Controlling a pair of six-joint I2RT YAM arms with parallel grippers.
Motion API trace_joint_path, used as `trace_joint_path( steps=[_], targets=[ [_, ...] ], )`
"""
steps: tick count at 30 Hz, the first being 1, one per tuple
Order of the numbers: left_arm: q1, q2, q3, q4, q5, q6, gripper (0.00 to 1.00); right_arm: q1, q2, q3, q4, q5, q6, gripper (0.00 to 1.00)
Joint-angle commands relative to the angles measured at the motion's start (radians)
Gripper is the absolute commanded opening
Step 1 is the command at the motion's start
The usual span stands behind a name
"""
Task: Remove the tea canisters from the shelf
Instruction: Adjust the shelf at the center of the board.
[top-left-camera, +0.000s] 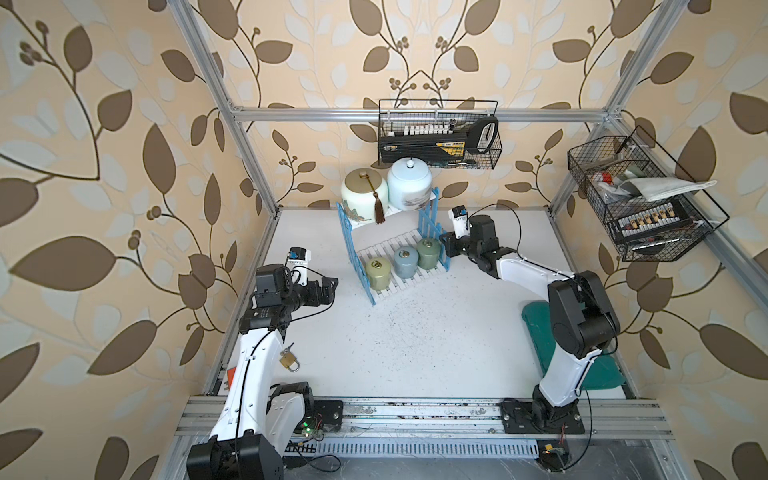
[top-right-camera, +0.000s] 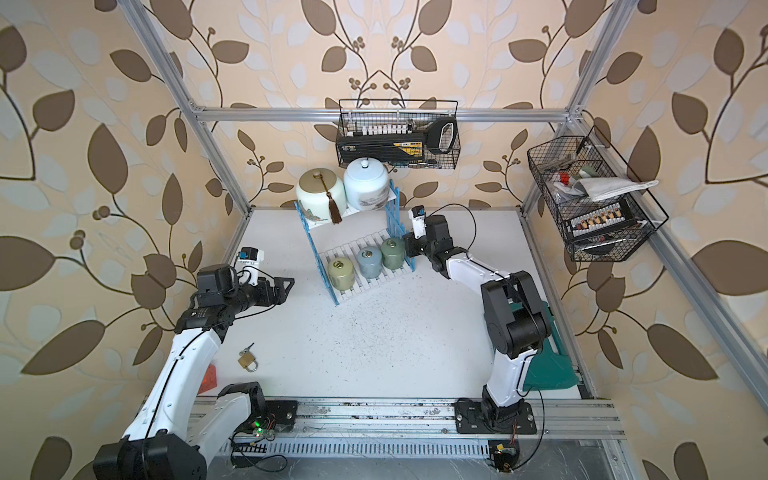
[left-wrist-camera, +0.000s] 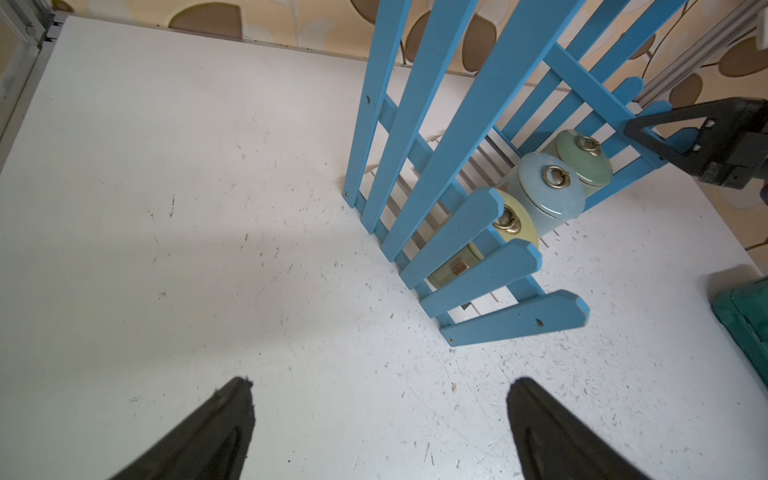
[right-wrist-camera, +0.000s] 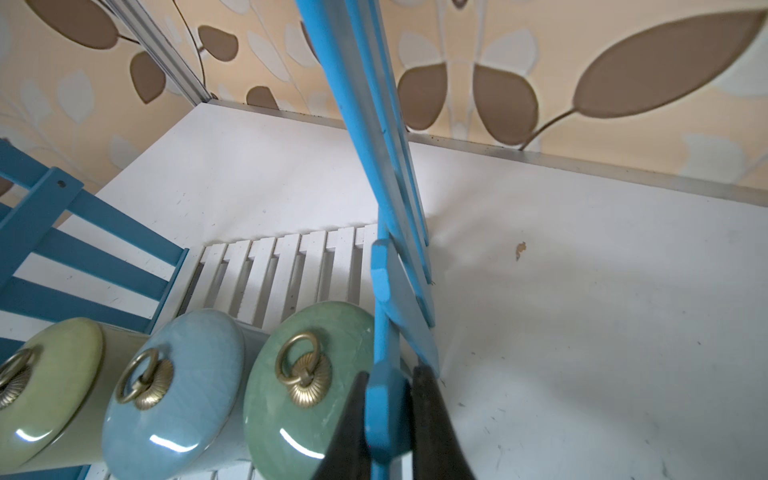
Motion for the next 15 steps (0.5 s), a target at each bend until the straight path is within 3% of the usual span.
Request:
trace_joint_path(
  steps=[1, 9, 15],
  targets=[
    [-0.008, -0.014, 0.035, -0.025, 0.092, 0.033, 0.99, -0.027, -0.069, -0.060, -0.049, 0.106, 0.067, 0.00],
    [-0.027, -0.002, 0.076, -0.092, 0.235, 0.111, 0.99, -0.026, -0.193, -0.198, -0.028, 0.220, 0.117, 0.00],
    [-0.106, 0.056, 0.137, -0.129, 0.264, 0.114, 0.98, 0.013, -0.279, -0.285, -0.013, 0.276, 0.166, 0.00]
  ],
)
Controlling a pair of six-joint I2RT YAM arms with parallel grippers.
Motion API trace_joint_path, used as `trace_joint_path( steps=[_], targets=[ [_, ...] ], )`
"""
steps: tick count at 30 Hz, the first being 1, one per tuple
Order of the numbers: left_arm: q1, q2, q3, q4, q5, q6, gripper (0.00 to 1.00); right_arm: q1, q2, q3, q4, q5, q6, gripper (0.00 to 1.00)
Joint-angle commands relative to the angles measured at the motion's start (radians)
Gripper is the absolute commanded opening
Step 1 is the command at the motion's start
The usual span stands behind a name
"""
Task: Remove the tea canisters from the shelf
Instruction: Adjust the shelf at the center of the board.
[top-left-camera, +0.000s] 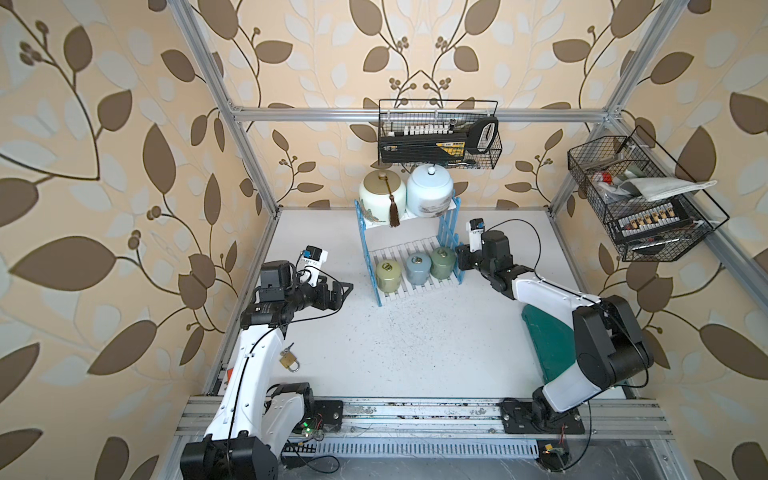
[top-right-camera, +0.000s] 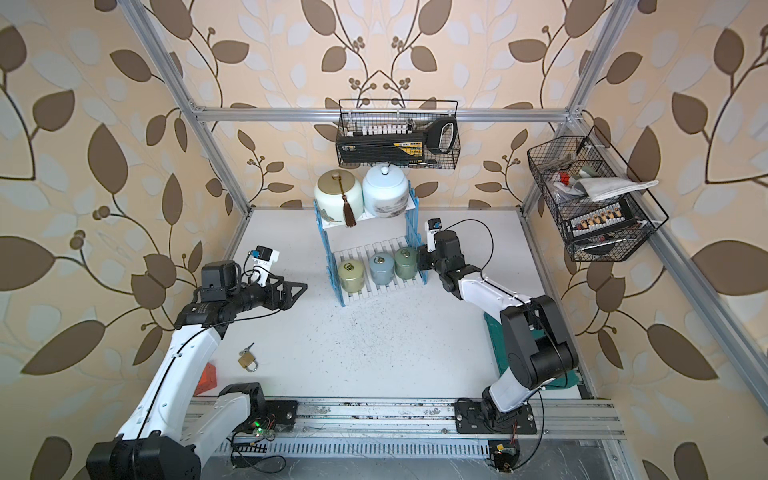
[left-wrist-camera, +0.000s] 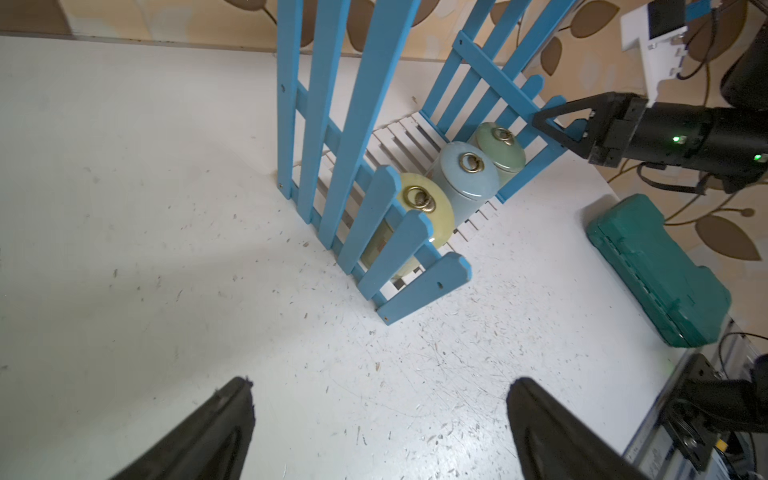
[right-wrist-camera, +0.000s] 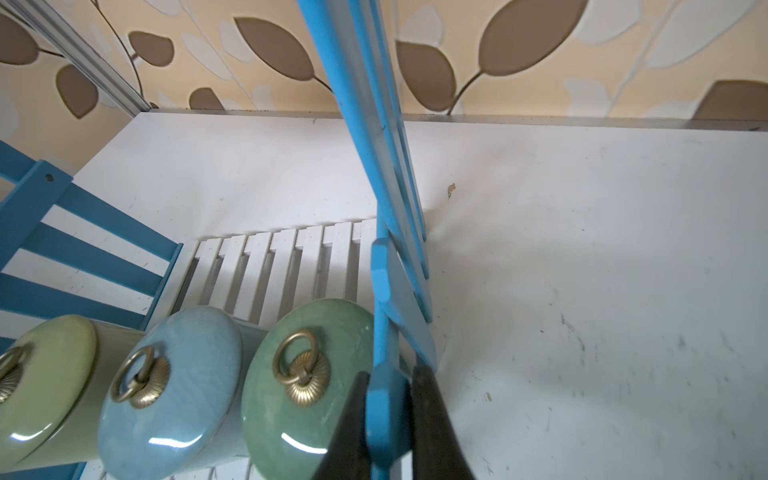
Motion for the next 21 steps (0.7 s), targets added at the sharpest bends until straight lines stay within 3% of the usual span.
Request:
trace_joint_path(
  steps=[1, 6, 15, 21],
  targets=[
    [-0.042, 0.036, 0.070, -0.040, 0.051, 0.027, 0.98, 0.017, -0.064, -0.041, -0.022, 0.124, 0.085, 0.00],
    [-0.118, 0.095, 0.074, -0.024, 0.001, 0.018, 0.98, 0.080, -0.104, -0.073, -0.018, 0.223, 0.112, 0.00],
    [-0.168, 0.162, 0.030, 0.056, -0.023, -0.051, 0.98, 0.126, -0.121, -0.085, -0.054, 0.319, 0.162, 0.00],
    [-0.211, 0.223, 0.015, 0.099, -0.050, -0.067, 0.91, 0.146, -0.139, -0.118, -0.042, 0.336, 0.200, 0.00]
  ],
)
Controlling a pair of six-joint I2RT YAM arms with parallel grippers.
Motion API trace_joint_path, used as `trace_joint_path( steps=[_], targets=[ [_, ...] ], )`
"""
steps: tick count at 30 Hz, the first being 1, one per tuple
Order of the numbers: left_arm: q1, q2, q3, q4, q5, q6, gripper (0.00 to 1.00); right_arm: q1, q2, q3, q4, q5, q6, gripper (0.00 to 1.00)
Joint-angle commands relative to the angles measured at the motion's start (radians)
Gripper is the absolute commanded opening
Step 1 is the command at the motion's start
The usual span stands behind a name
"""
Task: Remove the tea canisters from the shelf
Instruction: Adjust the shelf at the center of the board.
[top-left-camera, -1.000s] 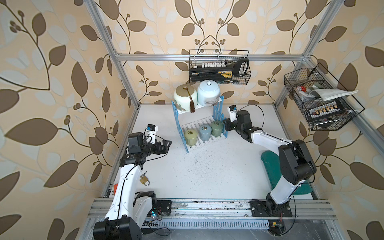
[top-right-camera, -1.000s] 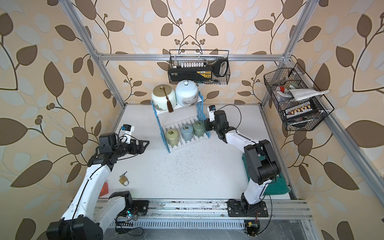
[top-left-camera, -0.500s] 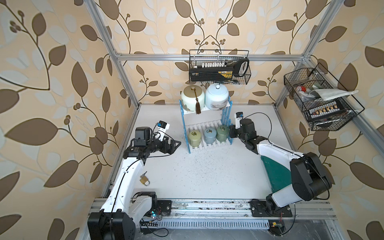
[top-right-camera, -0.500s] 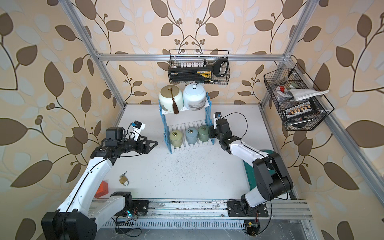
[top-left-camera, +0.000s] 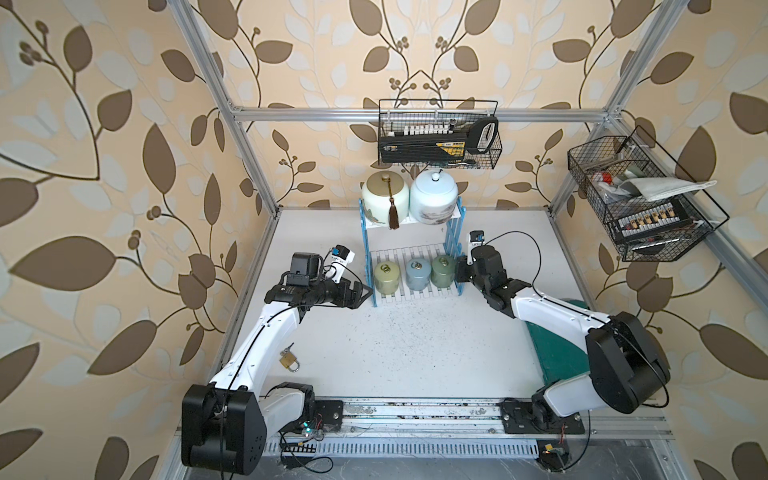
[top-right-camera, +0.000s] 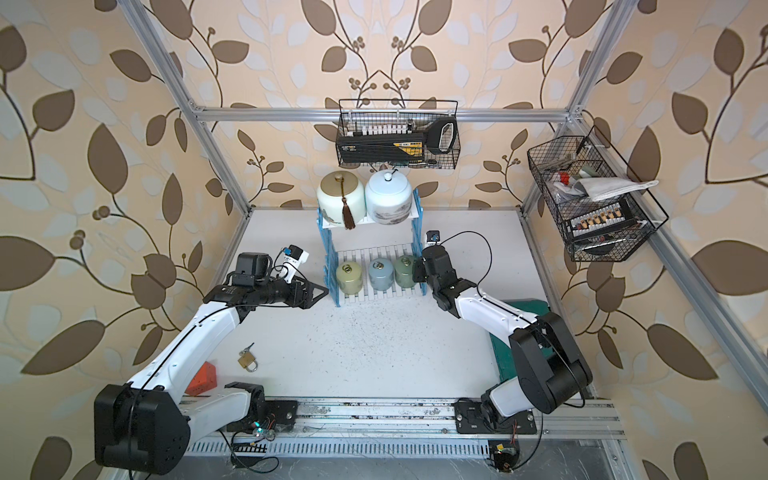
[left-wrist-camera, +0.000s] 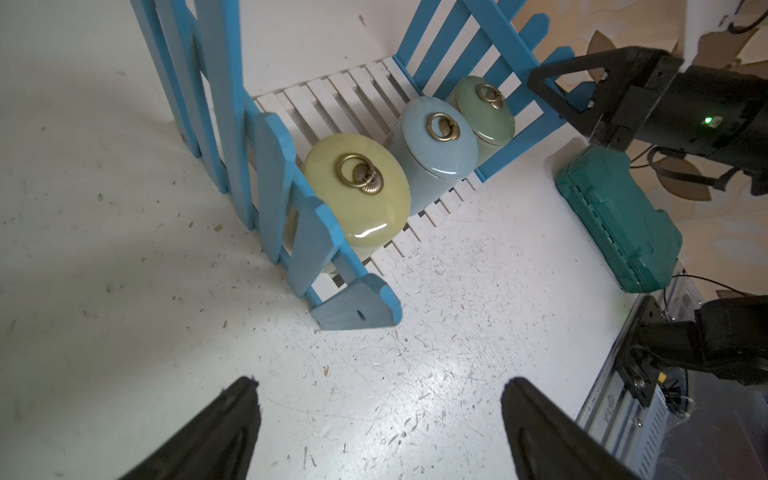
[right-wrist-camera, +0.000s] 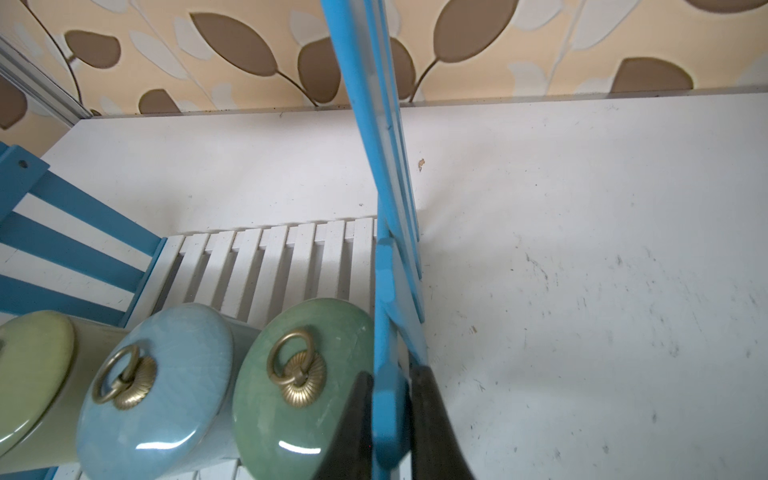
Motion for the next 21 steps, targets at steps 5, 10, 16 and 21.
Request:
trace_joint_path(
  steps=[5, 10, 16, 21],
  targets=[
    [-0.026, 0.076, 0.010, 0.057, -0.050, -0.011, 0.77, 0.027, -0.026, -0.028, -0.006, 0.081, 0.097, 0.00],
    [-0.028, 0.120, 0.056, 0.042, -0.097, -0.009, 0.59, 0.028, -0.014, -0.016, -0.020, 0.072, 0.102, 0.01],
    [-0.028, 0.160, 0.097, 0.030, -0.158, -0.005, 0.44, 0.029, 0.006, 0.006, -0.017, 0.068, 0.098, 0.03],
    [-0.028, 0.199, 0.125, 0.030, -0.175, -0.009, 0.43, 0.028, 0.034, 0.015, 0.012, 0.058, 0.102, 0.06]
  ],
)
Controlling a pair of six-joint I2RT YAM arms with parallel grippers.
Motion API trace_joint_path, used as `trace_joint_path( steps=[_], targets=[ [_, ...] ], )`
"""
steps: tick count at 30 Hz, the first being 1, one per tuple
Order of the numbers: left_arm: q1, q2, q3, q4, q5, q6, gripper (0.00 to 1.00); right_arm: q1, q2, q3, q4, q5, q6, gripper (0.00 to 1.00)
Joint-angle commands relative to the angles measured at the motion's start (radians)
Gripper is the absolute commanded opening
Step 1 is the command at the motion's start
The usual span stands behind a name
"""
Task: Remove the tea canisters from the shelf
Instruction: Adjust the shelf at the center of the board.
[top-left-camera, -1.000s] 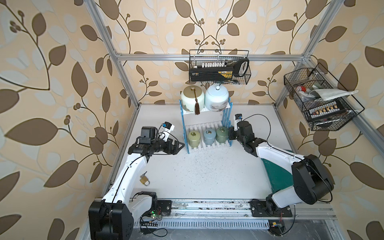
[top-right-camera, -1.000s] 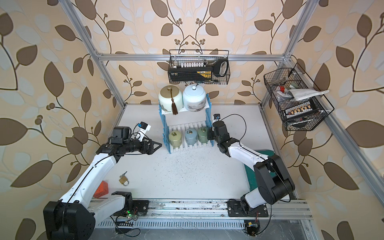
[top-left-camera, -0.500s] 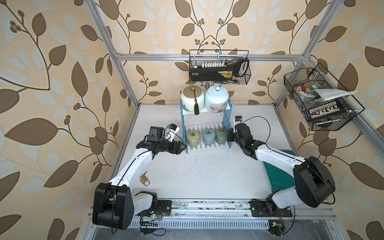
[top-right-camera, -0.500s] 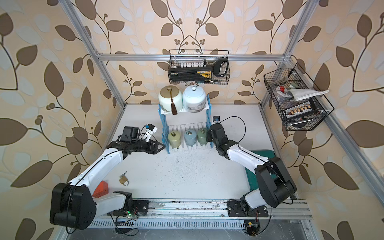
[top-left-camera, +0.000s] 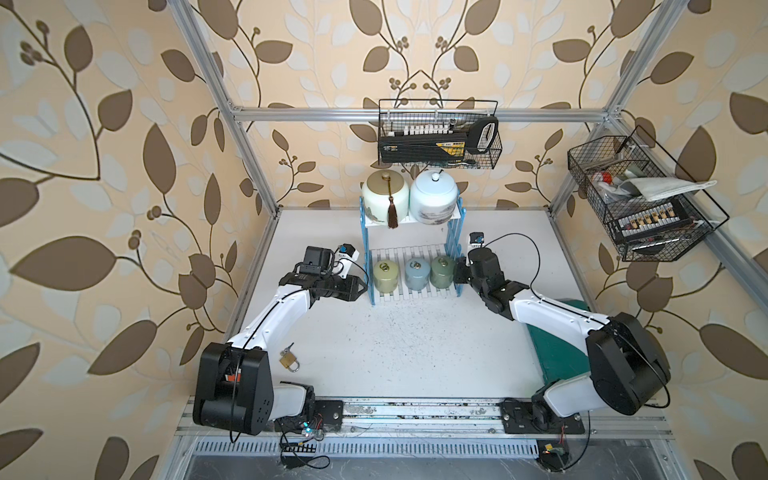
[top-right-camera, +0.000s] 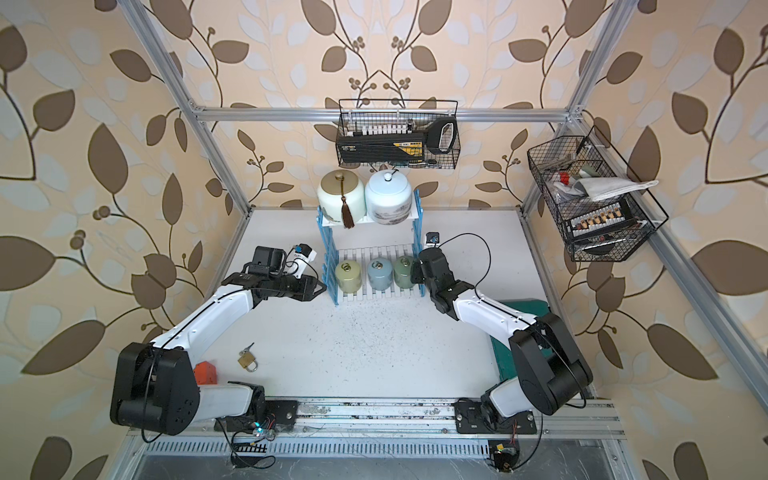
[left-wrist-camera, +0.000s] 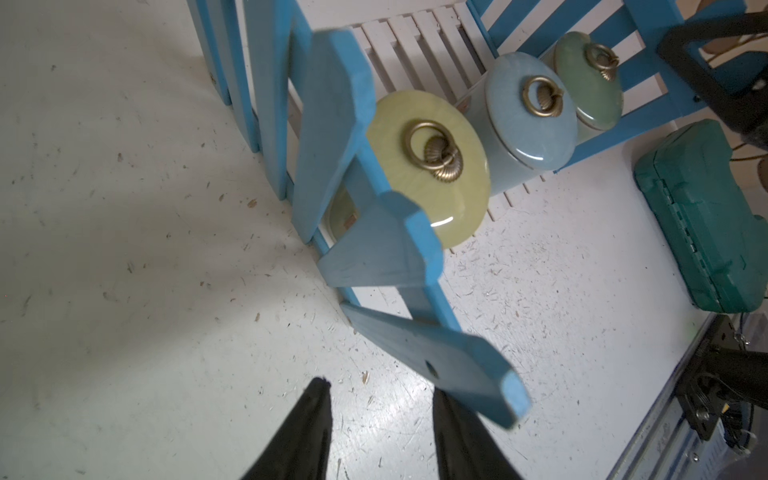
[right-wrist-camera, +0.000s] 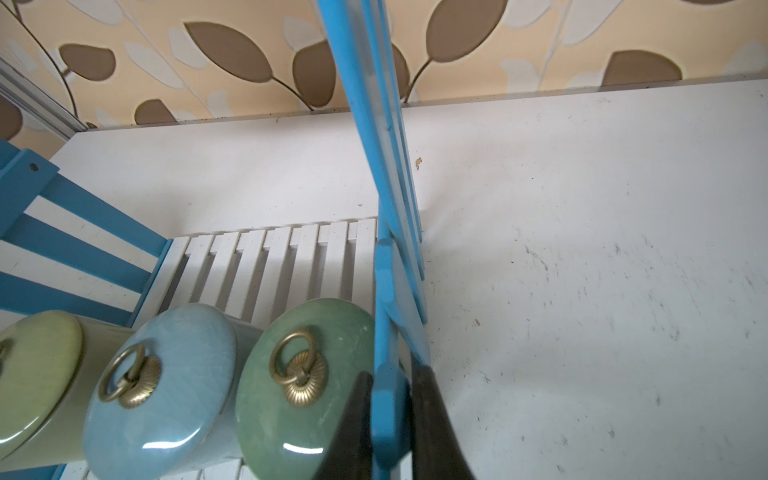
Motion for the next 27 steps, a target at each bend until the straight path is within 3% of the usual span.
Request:
trace_joint_path(
  steps=[1, 19, 27],
  targets=[
    [-0.006, 0.032, 0.070, 0.010, -0.045, 0.002, 0.43, 0.003, 0.037, 0.024, 0.005, 0.014, 0.060, 0.06],
    [-0.005, 0.175, 0.209, -0.056, -0.199, 0.009, 0.32, -0.014, 0.115, 0.088, 0.036, -0.018, 0.052, 0.20],
    [-0.001, 0.186, 0.244, -0.116, -0.152, 0.012, 0.38, -0.014, 0.090, 0.094, 0.002, -0.078, 0.050, 0.42]
  ],
)
